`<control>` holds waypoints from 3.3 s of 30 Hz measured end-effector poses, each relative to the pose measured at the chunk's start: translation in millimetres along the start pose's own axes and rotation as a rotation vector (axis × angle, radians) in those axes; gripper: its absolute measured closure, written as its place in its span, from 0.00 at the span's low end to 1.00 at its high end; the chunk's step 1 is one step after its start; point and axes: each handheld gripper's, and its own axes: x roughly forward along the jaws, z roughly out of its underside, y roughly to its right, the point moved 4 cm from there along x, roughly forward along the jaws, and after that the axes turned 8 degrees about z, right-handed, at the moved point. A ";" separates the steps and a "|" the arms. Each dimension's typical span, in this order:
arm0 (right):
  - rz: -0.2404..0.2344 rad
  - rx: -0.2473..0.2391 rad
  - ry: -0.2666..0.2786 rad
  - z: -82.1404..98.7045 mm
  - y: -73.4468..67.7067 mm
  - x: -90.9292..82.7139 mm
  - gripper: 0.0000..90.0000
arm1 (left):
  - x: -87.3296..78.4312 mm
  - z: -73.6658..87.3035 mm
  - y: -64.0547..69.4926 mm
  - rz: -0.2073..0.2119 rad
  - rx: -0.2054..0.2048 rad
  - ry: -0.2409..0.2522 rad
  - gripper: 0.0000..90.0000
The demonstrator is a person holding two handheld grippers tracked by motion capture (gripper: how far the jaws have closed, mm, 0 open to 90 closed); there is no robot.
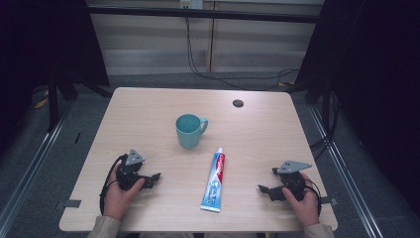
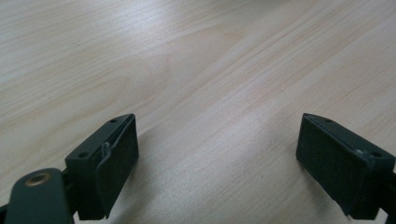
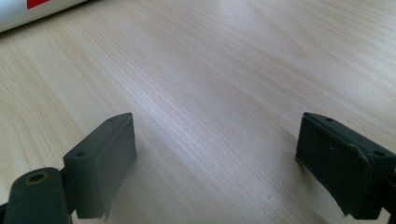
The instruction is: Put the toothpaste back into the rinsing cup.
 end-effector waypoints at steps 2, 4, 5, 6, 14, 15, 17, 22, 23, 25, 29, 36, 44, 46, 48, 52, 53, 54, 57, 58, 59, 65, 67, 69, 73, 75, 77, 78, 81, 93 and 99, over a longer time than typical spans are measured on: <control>-0.001 -0.002 0.000 0.1 0.1 0.0 0.13 | 0.8 -0.4 0.5 0.006 0.007 -0.002 0.12; -0.001 -0.002 0.001 0.1 0.1 0.0 0.13 | 0.7 -0.4 0.5 0.009 0.013 -0.008 0.11; -0.001 -0.002 0.001 0.1 0.1 0.0 0.13 | 1.1 -0.4 1.1 0.011 0.013 -0.011 0.10; -0.002 -0.003 0.001 0.1 0.1 0.0 0.13 | 1.6 -0.3 1.8 0.018 0.011 -0.015 0.08; -0.002 -0.003 0.001 0.0 0.0 0.0 0.13 | 1.7 -0.3 2.1 0.016 0.008 -0.014 0.07; -0.002 -0.004 0.002 0.0 0.1 0.0 0.13 | 1.6 -0.4 1.9 0.015 0.011 -0.015 0.07; -0.003 -0.005 0.002 0.0 0.1 0.1 0.13 | 1.4 -0.3 1.8 0.012 0.012 -0.014 0.08; -0.002 -0.005 0.002 0.0 0.1 0.1 0.13 | 0.3 -1.9 1.3 0.020 -0.025 -0.004 0.10; -0.002 -0.004 0.002 0.0 0.1 0.1 0.13 | 0.0 -2.9 2.0 0.019 -0.031 -0.013 0.11; -0.002 -0.003 0.001 0.0 0.1 0.0 0.13 | -0.2 -5.9 4.9 0.033 -0.060 -0.015 0.15; -0.002 -0.003 0.002 0.0 0.1 0.0 0.13 | 0.0 -14.2 15.3 0.069 -0.044 -0.048 0.17; -0.002 -0.003 0.001 0.0 0.1 0.0 0.13 | 4.7 -19.8 32.7 0.126 -0.043 -0.086 0.17; -0.002 -0.004 0.002 0.0 0.1 0.0 0.13 | 15.2 -36.6 54.3 0.175 -0.013 -0.121 0.18; -0.002 -0.004 0.001 0.0 0.1 0.0 0.13 | 18.3 -40.1 59.6 0.182 0.000 -0.142 0.18; -0.002 -0.003 0.001 0.0 0.1 0.0 0.13 | 21.8 -43.7 64.0 0.185 0.007 -0.150 0.18; -0.002 -0.003 0.001 0.0 0.1 0.0 0.13 | 24.8 -50.2 68.2 0.199 0.013 -0.158 0.18; -0.002 -0.003 0.001 0.0 0.1 0.0 0.13 | 25.3 -52.4 69.3 0.201 0.016 -0.157 0.18; -0.002 -0.004 0.001 0.0 0.1 0.1 0.13 | 25.7 -54.1 70.1 0.206 0.018 -0.156 0.18; -0.002 -0.003 0.001 0.0 0.1 0.0 0.13 | 26.4 -57.1 71.7 0.210 0.016 -0.156 0.18; -0.002 -0.003 0.001 0.0 0.1 0.0 0.13 | 27.7 -57.9 74.2 0.213 0.015 -0.158 0.18; -0.002 -0.003 0.001 0.0 0.1 0.0 0.13 | 27.7 -57.9 74.2 0.213 0.015 -0.158 0.18; -0.001 -0.003 0.000 -0.1 0.1 0.0 0.13 | 30.8 -54.7 73.7 0.202 0.031 -0.172 0.18; -0.003 -0.004 0.002 -0.3 0.1 0.3 0.13 | 29.1 -53.2 70.7 0.195 0.034 -0.163 0.18; -0.014 -0.012 0.003 -2.5 0.3 2.3 0.13 | 26.7 -51.4 67.3 0.184 0.030 -0.154 0.18; -0.042 -0.095 -0.022 -11.5 -2.7 5.1 0.15 | 21.5 -45.2 58.7 0.168 0.018 -0.139 0.17; -0.039 -0.156 -0.052 -19.5 -6.6 7.0 0.15 | 18.7 -41.4 54.1 0.153 0.015 -0.138 0.17; -0.040 -0.207 -0.074 -29.7 -10.8 9.5 0.16 | 16.6 -38.0 51.4 0.146 0.003 -0.128 0.17; -0.050 -0.226 -0.081 -41.6 -17.0 12.0 0.16 | 14.8 -36.4 50.0 0.145 -0.002 -0.126 0.17; -0.059 -0.256 -0.080 -50.4 -21.7 13.9 0.16 | 11.9 -33.5 48.0 0.144 0.004 -0.122 0.17; -0.161 -0.266 -0.110 -92.8 -45.2 34.7 0.18 | 5.7 -26.9 47.0 0.131 0.004 -0.097 0.17; -0.174 -0.277 -0.117 -107.3 -58.4 43.7 0.18 | 3.2 -25.7 44.7 0.124 0.011 -0.087 0.17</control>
